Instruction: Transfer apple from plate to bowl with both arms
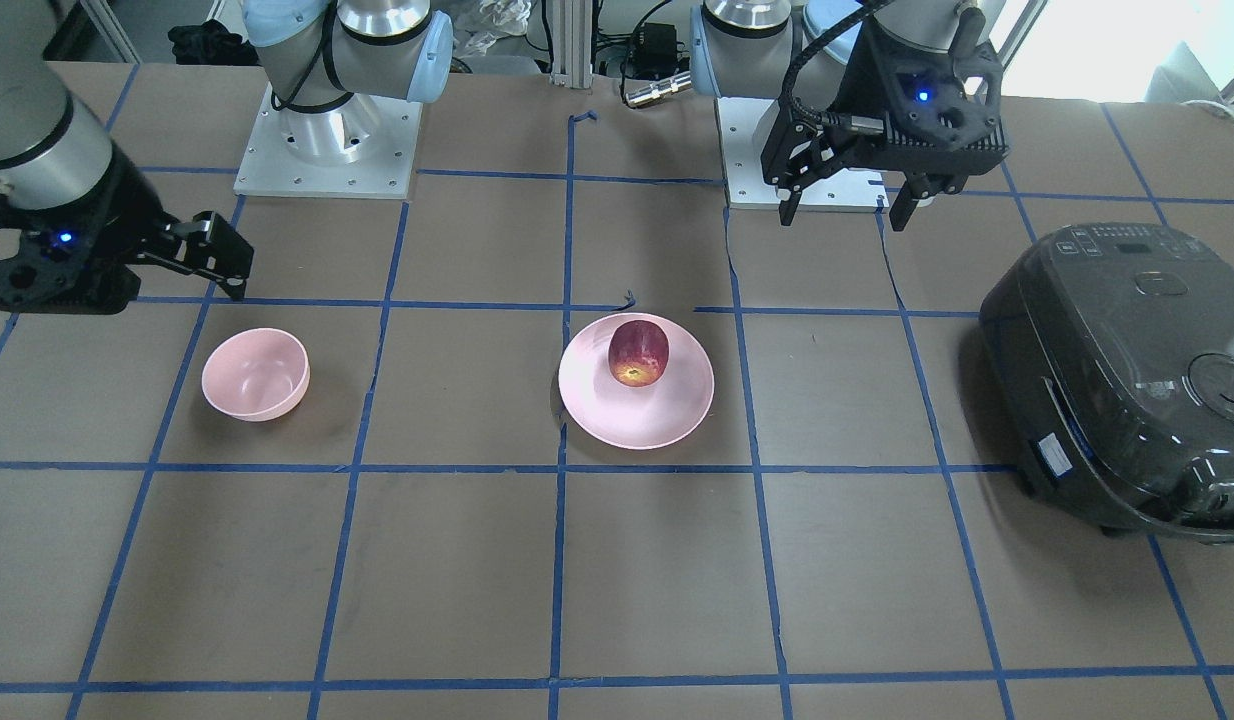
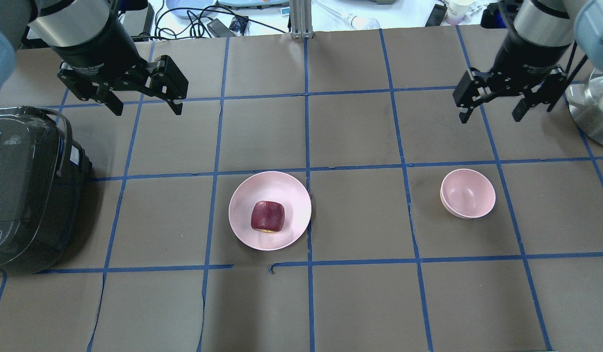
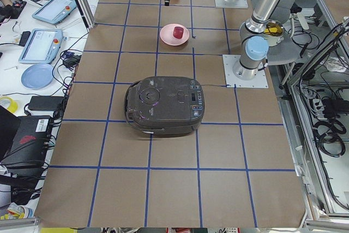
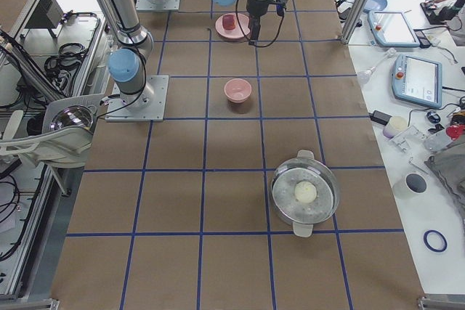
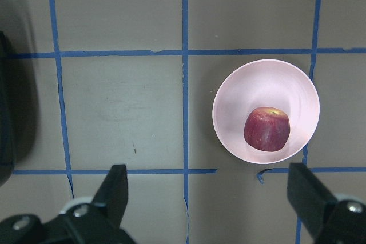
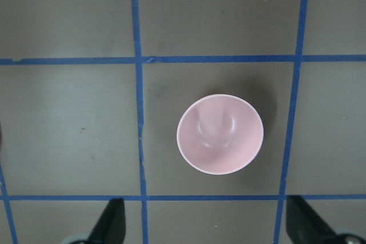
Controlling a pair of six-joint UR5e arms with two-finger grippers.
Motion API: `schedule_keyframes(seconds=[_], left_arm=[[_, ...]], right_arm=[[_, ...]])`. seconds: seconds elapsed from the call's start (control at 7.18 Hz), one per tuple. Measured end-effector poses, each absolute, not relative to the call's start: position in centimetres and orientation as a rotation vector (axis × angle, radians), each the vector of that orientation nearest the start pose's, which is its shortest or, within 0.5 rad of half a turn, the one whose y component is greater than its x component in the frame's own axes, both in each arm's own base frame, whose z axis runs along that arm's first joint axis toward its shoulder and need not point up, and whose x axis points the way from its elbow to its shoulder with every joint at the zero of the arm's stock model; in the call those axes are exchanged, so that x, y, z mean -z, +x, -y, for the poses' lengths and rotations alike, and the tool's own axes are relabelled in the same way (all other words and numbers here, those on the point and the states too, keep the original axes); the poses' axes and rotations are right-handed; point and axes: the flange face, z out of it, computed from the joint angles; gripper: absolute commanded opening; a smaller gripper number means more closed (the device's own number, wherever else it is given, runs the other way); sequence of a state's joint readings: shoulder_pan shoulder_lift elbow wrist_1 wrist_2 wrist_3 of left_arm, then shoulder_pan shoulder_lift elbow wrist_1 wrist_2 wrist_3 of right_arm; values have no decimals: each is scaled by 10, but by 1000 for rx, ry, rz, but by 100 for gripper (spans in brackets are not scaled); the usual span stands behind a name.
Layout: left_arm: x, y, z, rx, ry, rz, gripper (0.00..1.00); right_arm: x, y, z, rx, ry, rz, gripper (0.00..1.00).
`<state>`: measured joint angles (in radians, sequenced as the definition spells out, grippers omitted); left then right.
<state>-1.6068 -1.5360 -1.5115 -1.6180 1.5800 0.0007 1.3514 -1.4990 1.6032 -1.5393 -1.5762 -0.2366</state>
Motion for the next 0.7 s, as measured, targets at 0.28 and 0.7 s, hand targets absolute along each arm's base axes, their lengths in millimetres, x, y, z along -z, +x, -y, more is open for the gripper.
schedule_keyframes(seconds=[0.28,0.7], left_arm=[[-498,-154,491,-29,35,-3138,100],[-426,-221,506,-99,-31,-3124,100]], right_arm=[[-385,-39,530,-296,-71,-3055,100],[-286,-50,518,-345,-76,-3042,100]])
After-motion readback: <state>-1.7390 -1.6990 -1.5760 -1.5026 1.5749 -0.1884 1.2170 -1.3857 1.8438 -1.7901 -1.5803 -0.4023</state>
